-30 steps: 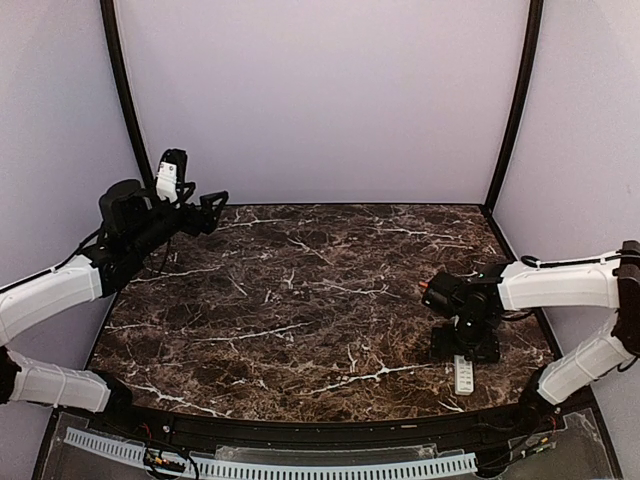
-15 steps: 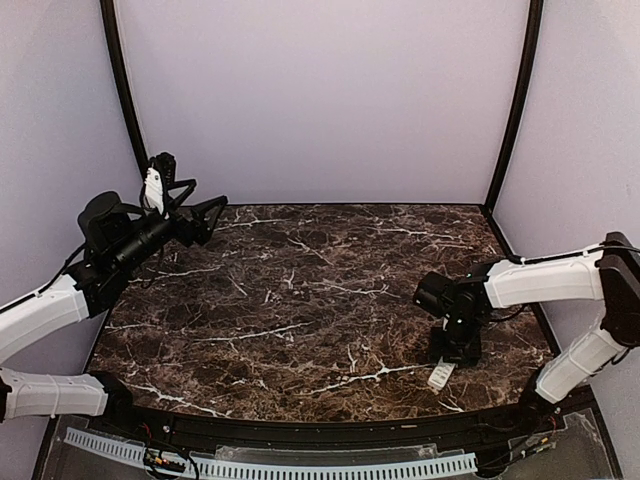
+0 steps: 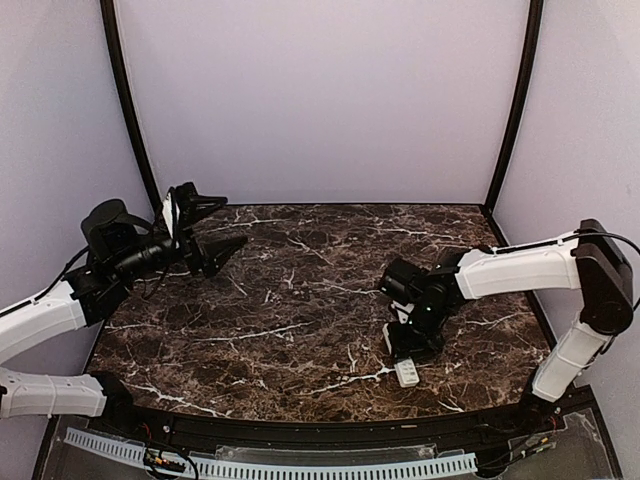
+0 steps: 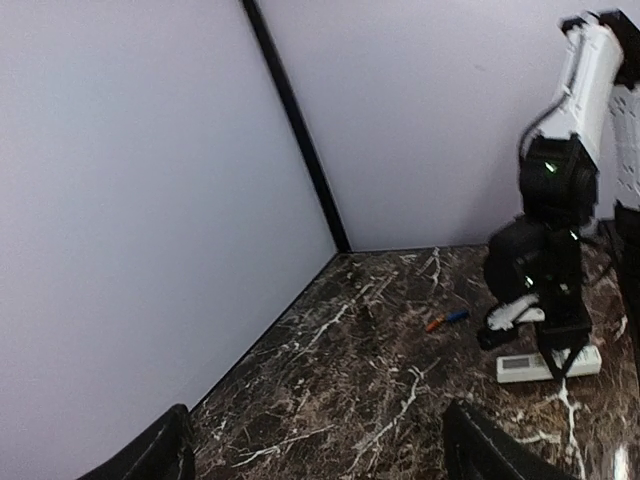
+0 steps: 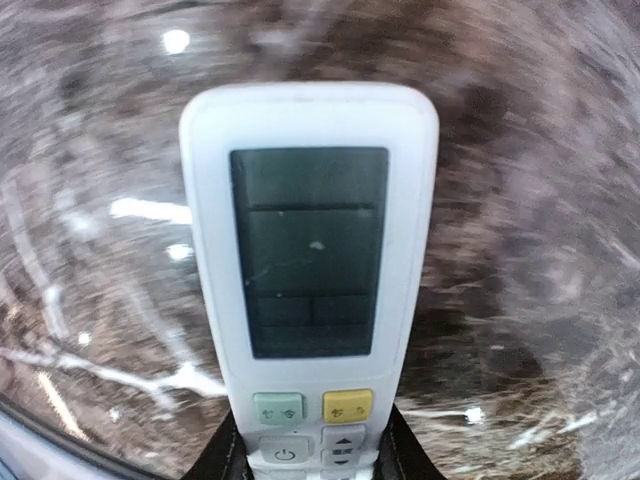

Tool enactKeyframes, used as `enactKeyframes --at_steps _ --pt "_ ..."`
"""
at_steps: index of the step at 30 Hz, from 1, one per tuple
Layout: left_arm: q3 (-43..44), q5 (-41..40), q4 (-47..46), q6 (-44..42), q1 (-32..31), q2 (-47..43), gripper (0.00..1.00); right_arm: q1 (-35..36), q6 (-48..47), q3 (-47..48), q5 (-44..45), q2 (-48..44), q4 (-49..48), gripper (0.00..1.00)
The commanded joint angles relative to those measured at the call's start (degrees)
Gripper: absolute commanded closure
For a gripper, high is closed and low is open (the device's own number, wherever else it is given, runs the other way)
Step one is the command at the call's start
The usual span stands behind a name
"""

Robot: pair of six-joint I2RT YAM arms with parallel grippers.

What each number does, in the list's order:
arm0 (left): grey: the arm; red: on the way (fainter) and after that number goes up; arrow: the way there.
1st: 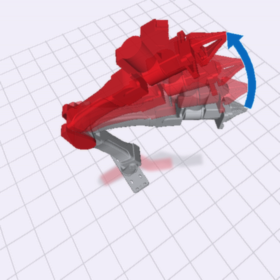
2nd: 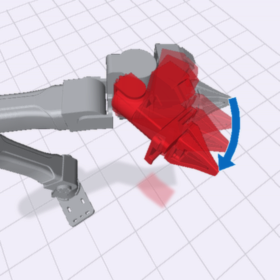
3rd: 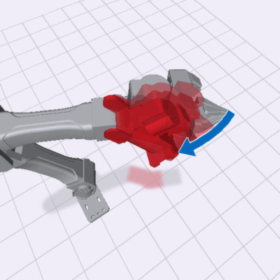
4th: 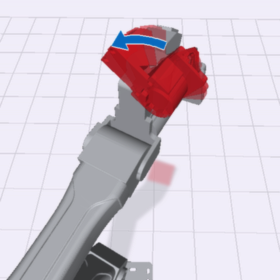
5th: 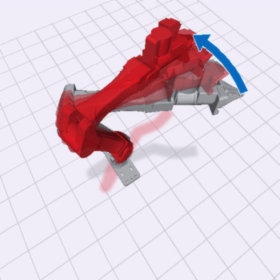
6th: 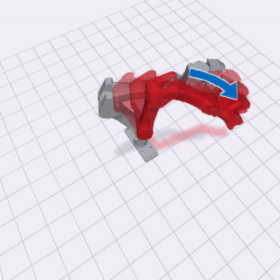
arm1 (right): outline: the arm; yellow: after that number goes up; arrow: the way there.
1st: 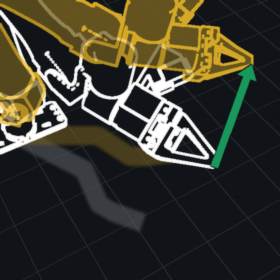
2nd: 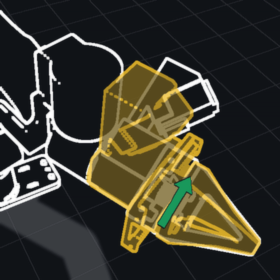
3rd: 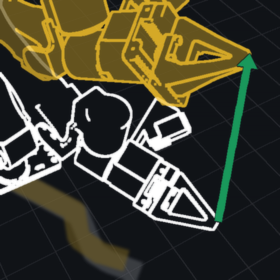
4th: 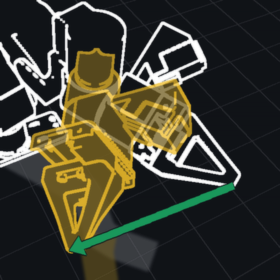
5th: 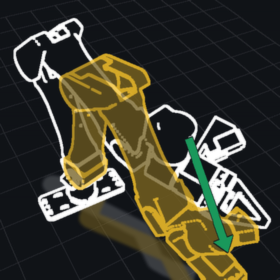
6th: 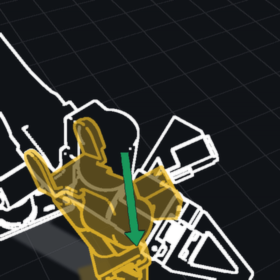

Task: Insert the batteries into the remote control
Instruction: Pick up the remote control from the center of the board, then pass from the right arm to the left

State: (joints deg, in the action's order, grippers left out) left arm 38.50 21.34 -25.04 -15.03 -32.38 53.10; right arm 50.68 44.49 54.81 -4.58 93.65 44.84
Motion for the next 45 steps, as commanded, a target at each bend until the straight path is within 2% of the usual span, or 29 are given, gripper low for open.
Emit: enactKeyframes --at_steps 1,2,4,7,15,18,22,24,28,33,35,38,42,43,44,45 --pt "-0.4 16.9 17.2 -24.9 -7.6 -1.7 0.17 3.3 -11.8 8.0 -10.2 -0.7 -2.8 1.0" --pt "0.5 15.1 20.6 -32.1 -9.3 -1.1 0.19 3.8 -13.2 9.8 -12.1 -0.7 -2.5 1.0" --pt "2.4 9.0 29.5 -40.6 -14.4 0.5 0.23 5.4 -15.6 13.4 -14.9 -0.5 -2.0 1.0" --pt "4.6 0.8 38.4 -48.1 -20.1 2.7 0.25 8.7 -18.5 19.2 -18.9 0.3 -2.0 1.0" --pt "4.3 -4.2 36.6 -56.4 -27.1 5.7 0.19 14.4 -23.1 32.7 -21.8 7.1 2.5 1.0" --pt "2.9 -7.9 30.7 -57.6 -28.5 6.5 0.18 15.7 -25.0 36.3 -22.3 9.7 4.4 1.0" --pt "2.4 -10.9 29.9 -58.7 -28.6 7.5 0.22 16.1 -25.5 37.8 -23.2 11.0 3.9 1.0" --pt "2.1 -11.4 30.3 -58.8 -28.6 7.7 0.29 16.1 -25.6 37.9 -23.8 10.8 3.0 1.0" --pt "2.3 -12.6 30.4 -58.6 -28.6 8.0 0.53 16.2 -25.9 37.5 -24.9 9.8 1.2 1.0" --pt "3.4 -13.8 30.7 -58.0 -28.7 9.4 0.57 16.2 -26.7 37.7 -25.3 9.2 0.8 1.0" --pt "3.9 -13.8 30.7 -57.7 -28.7 9.8 0.62 16.2 -27.0 37.7 -25.7 9.1 0.6 1.0" --pt "3.9 -14.2 30.3 -57.4 -28.6 10.0 0.7 16.1 -27.3 37.3 -26.2 8.5 -0.1 1.0" --pt "4.2 -14.6 29.8 -55.6 -28.7 9.9 0.9 16.2 -27.6 37.0 -25.4 7.3 -0.9 1.0" --pt "4.7 -14.5 29.7 -53.9 -28.7 9.7 0.96 16.1 -27.7 37.1 -24.4 6.8 -0.9 0.97" --pt "5.2 -14.3 29.5 -53.0 -28.7 9.7 0.98 16.1 -27.8 37.2 -22.4 6.2 -0.8 0.86" --pt "5.4 -14.2 29.3 -50.4 -28.7 9.4 1.0 16.0 -28.0 37.2 -20.5 5.4 -0.7 0.7"
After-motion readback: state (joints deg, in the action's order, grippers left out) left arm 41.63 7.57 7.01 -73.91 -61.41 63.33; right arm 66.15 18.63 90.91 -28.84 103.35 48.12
